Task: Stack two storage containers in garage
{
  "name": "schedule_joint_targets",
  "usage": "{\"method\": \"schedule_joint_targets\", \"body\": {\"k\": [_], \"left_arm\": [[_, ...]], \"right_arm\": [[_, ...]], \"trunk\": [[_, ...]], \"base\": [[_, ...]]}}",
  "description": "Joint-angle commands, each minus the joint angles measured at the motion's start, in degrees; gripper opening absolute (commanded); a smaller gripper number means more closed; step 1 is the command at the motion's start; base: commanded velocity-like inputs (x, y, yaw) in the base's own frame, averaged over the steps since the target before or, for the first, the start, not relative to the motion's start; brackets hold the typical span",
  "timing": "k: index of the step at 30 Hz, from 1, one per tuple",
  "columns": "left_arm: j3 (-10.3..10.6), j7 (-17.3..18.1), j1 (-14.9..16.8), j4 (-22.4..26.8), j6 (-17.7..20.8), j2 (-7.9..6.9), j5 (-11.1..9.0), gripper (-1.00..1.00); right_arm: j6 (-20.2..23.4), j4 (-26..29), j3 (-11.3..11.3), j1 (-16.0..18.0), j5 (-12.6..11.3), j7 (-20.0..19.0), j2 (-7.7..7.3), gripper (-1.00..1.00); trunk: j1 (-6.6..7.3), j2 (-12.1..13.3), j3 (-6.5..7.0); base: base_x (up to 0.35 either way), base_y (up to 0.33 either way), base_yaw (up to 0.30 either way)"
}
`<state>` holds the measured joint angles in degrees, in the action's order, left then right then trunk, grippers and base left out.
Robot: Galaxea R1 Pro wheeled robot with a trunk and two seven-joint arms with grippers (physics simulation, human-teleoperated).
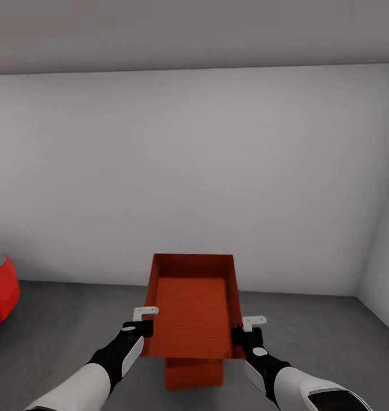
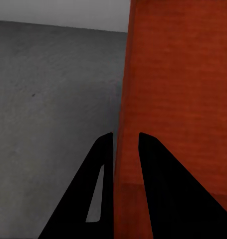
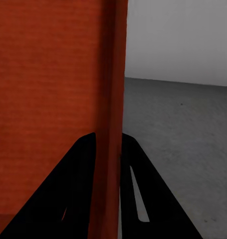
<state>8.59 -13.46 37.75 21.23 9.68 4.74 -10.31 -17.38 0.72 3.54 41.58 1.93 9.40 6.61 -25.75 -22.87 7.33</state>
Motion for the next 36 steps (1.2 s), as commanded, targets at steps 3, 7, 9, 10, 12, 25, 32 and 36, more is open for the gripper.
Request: {"method": "schedule_joint_targets", "body": {"k": [3, 7, 9, 10, 12, 25, 32, 36], "left_arm": [[-2.61, -0.77, 0.04, 2.41, 0.43, -0.08, 0.56, -1.00], [-2.58, -0.77, 0.04, 2.41, 0.43, -0.08, 0.56, -1.00], [-2.59, -0.77, 0.04, 2.41, 0.43, -0.03, 0.56, -1.00], [-2.57, -0.77, 0.04, 2.41, 0.43, -0.01, 0.56, -1.00], [-2.57, -0.77, 0.04, 2.41, 0.42, 0.00, 0.56, -1.00], [-2.56, -0.86, 0.04, 2.41, 0.34, 0.01, 0.56, -1.00], [-2.59, -0.86, 0.04, 2.33, 0.38, -0.01, 0.56, -1.00], [-2.56, -0.86, 0.04, 2.33, 0.35, 0.01, 0.56, -1.00]], "right_arm": [[-0.28, -0.19, -1.24, -0.01, -1.13, 0.44, -0.02, -1.00], [-0.28, -0.19, -1.24, -0.01, -1.13, 0.44, -0.02, -1.00], [-0.28, -0.19, -1.25, -0.01, -1.14, 0.44, -0.04, -1.00], [-0.28, -0.16, -1.25, -0.01, -1.14, 0.44, -0.03, -1.00], [-0.28, -0.17, -1.25, -0.01, -1.13, 0.44, -0.04, -1.00], [-0.22, -0.20, -1.25, -0.01, -1.19, 0.44, -0.13, -1.00], [-0.20, -0.19, -1.25, -0.01, -1.16, 0.44, -0.11, -1.00], [-0.23, -0.20, -1.25, -0.01, -1.15, 0.44, -0.11, -1.00]], "trunk": [[-0.03, -0.05, -0.03], [-0.03, -0.05, -0.03], [-0.03, -0.05, -0.03], [-0.03, -0.05, -0.03], [-0.03, -0.05, -0.03], [-0.03, -0.05, -0.03], [-0.03, -0.05, -0.03], [-0.03, -0.05, -0.03]], "base": [[0.077, 0.073, 0.237], [0.021, 0.020, 0.259], [0.004, 0.004, 0.262], [0.002, 0.002, 0.229], [0.001, 0.001, 0.129], [0.000, 0.000, 0.017], [0.000, -0.024, 0.000], [0.000, -0.180, 0.000]]}}
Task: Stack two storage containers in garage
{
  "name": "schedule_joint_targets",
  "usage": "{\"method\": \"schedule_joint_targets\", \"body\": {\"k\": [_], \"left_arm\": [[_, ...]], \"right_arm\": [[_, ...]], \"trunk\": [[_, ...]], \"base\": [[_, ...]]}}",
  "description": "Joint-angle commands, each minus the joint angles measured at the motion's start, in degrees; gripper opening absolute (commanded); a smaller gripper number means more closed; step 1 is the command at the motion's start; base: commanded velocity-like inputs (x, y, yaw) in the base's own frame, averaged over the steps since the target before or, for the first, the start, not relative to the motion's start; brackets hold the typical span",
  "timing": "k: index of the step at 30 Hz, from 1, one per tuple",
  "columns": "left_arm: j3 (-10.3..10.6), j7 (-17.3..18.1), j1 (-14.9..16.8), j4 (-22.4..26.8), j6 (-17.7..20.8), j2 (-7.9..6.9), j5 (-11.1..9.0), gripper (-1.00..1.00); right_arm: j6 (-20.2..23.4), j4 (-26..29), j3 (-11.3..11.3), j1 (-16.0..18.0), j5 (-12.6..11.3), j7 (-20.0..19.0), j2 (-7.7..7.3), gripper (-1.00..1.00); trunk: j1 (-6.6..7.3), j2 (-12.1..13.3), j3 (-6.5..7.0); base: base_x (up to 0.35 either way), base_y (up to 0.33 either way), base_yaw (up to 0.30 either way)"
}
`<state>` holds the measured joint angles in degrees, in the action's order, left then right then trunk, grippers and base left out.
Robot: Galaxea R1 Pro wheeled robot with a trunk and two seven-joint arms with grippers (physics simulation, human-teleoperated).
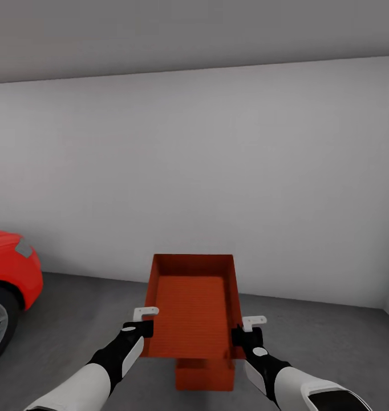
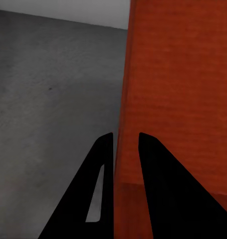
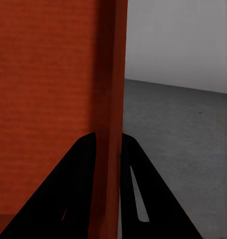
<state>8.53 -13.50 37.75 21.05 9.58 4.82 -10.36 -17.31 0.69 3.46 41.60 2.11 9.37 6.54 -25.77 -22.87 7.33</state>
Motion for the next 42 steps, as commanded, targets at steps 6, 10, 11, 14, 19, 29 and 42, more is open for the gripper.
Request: {"method": "schedule_joint_targets", "body": {"k": [6, 10, 11, 14, 19, 29, 42], "left_arm": [[-2.48, -0.83, 0.04, 2.50, 0.44, -0.08, 0.60, -1.00], [-2.47, -0.83, 0.04, 2.50, 0.44, -0.08, 0.60, -1.00], [-2.47, -0.83, 0.04, 2.50, 0.44, -0.08, 0.60, -1.00], [-2.47, -0.83, 0.04, 2.50, 0.44, -0.07, 0.60, -1.00], [-2.49, -0.83, 0.04, 2.50, 0.44, -0.07, 0.60, -1.00], [-2.49, -0.83, 0.04, 2.50, 0.44, -0.07, 0.60, -1.00], [-2.48, -0.83, 0.04, 2.50, 0.44, -0.07, 0.60, -1.00]], "right_arm": [[-0.32, -0.17, -1.17, -0.02, -1.32, 0.48, -0.04, -1.00], [-0.33, -0.17, -1.17, -0.02, -1.32, 0.48, -0.03, -1.00], [-0.33, -0.17, -1.17, -0.02, -1.32, 0.48, -0.03, -1.00], [-0.32, -0.17, -1.17, -0.02, -1.32, 0.48, -0.02, -1.00], [-0.32, -0.17, -1.17, -0.02, -1.32, 0.48, -0.01, -1.00], [-0.34, -0.17, -1.17, -0.02, -1.32, 0.48, 0.01, -1.00], [-0.27, -0.17, -1.17, -0.02, -1.38, 0.48, -0.02, -1.00]], "trunk": [[-0.02, -0.05, -0.04], [-0.02, -0.05, -0.04], [-0.02, -0.05, -0.04], [-0.02, -0.05, -0.04], [-0.02, -0.05, -0.04], [-0.02, -0.05, -0.04], [-0.02, -0.05, -0.04]], "base": [[0.000, -0.190, 0.000], [0.000, -0.046, 0.000], [0.000, -0.016, 0.000], [0.000, -0.008, 0.000], [0.078, -0.002, 0.000], [0.232, 0.000, 0.000], [0.234, 0.000, 0.000]]}}
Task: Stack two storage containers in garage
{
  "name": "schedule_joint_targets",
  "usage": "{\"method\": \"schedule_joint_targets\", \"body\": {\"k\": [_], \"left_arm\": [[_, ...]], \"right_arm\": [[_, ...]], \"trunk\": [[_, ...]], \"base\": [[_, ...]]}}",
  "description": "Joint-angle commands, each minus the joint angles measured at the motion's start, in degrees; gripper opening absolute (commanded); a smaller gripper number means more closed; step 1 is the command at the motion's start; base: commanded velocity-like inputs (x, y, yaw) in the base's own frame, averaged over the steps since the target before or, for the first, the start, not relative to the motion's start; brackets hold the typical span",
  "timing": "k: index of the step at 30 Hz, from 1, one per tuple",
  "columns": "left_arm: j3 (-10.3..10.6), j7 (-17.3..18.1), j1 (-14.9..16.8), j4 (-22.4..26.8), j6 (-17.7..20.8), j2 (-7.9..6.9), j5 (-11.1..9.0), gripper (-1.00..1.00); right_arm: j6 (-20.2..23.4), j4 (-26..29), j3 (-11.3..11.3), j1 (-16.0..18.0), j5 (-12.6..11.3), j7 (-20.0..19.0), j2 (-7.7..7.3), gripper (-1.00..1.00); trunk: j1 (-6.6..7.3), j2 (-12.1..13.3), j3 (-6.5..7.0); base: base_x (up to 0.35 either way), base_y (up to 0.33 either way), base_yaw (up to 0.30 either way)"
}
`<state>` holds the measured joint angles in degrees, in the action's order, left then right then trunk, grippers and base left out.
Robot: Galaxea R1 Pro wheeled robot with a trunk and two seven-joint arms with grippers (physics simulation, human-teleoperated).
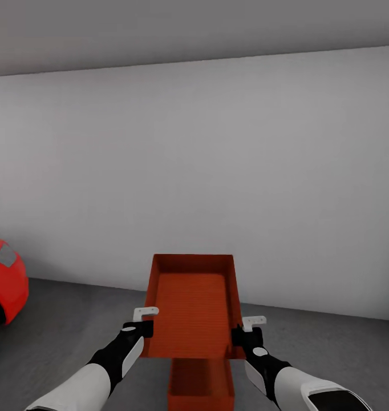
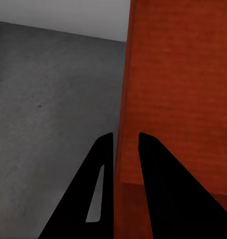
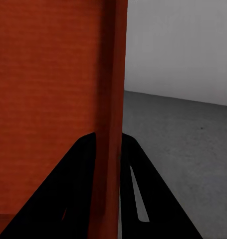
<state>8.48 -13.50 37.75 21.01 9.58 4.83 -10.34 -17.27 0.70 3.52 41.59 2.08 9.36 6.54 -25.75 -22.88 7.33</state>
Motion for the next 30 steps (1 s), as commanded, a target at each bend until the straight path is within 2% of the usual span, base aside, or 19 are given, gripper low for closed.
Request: {"method": "schedule_joint_targets", "body": {"k": [1, 6, 15, 30], "left_arm": [[-2.42, -0.83, 0.04, 2.54, 0.44, -0.08, 0.58, -1.00], [-2.43, -0.83, 0.04, 2.54, 0.44, -0.08, 0.58, -1.00], [-2.42, -0.83, 0.04, 2.54, 0.44, -0.09, 0.58, -1.00], [-2.41, -0.83, 0.04, 2.54, 0.44, -0.08, 0.58, -1.00]], "right_arm": [[-0.31, -0.18, -1.24, -0.02, -1.36, 0.48, -0.03, -1.00], [-0.36, -0.18, -1.23, -0.02, -1.31, 0.48, -0.01, -1.00], [-0.32, -0.16, -1.24, -0.02, -1.41, 0.70, 0.02, -1.00], [-0.31, -0.17, -1.24, -0.02, -1.46, 0.74, -0.02, -1.00]], "trunk": [[-0.04, -0.05, -0.03], [-0.04, -0.05, -0.03], [-0.04, -0.05, -0.09], [-0.04, -0.05, -1.32]], "base": [[0.208, 0.000, 0.000], [0.168, 0.000, 0.000], [0.030, 0.000, 0.000], [0.001, 0.000, 0.000]]}}
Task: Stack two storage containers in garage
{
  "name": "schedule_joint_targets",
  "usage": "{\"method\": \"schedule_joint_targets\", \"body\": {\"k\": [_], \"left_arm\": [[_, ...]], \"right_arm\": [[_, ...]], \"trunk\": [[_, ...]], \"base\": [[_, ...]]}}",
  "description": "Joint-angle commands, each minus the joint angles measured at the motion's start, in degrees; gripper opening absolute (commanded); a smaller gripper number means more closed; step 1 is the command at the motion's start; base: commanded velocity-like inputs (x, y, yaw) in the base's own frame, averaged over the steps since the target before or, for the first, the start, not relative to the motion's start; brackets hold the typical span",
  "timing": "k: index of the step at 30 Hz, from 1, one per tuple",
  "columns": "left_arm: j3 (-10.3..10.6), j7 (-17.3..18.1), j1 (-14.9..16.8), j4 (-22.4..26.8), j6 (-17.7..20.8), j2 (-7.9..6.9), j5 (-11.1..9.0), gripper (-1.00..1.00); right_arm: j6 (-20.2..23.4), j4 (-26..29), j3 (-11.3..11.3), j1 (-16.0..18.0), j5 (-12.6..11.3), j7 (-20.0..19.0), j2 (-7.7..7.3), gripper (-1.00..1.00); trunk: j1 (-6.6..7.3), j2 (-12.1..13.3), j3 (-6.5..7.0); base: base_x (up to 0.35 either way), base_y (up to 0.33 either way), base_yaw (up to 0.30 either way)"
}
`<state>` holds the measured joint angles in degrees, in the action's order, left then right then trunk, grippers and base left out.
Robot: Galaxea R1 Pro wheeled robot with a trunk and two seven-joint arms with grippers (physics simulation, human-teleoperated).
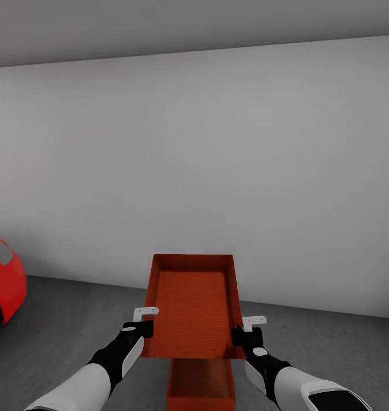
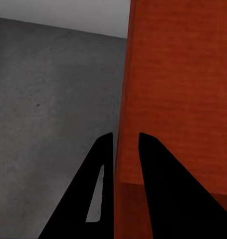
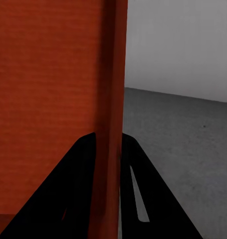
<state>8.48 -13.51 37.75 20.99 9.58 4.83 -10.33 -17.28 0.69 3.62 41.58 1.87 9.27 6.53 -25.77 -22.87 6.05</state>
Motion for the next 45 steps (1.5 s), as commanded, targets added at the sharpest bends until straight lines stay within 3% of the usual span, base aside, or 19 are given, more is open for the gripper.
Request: {"method": "schedule_joint_targets", "body": {"k": [1, 45], "left_arm": [[-2.42, -0.82, 0.04, 2.58, 0.44, -0.08, 0.58, -1.00], [-2.42, -0.82, 0.04, 2.55, 0.44, -0.08, 0.58, -1.00]], "right_arm": [[-0.30, -0.15, -1.33, -0.01, -1.25, 0.80, -0.02, -1.00], [-0.30, -0.16, -1.33, -0.09, -1.43, 0.75, -0.03, -1.00]], "trunk": [[-0.02, -0.06, -0.13], [-0.02, -0.06, -4.13]], "base": [[0.000, 0.000, 0.000], [0.000, -0.031, 0.000]]}}
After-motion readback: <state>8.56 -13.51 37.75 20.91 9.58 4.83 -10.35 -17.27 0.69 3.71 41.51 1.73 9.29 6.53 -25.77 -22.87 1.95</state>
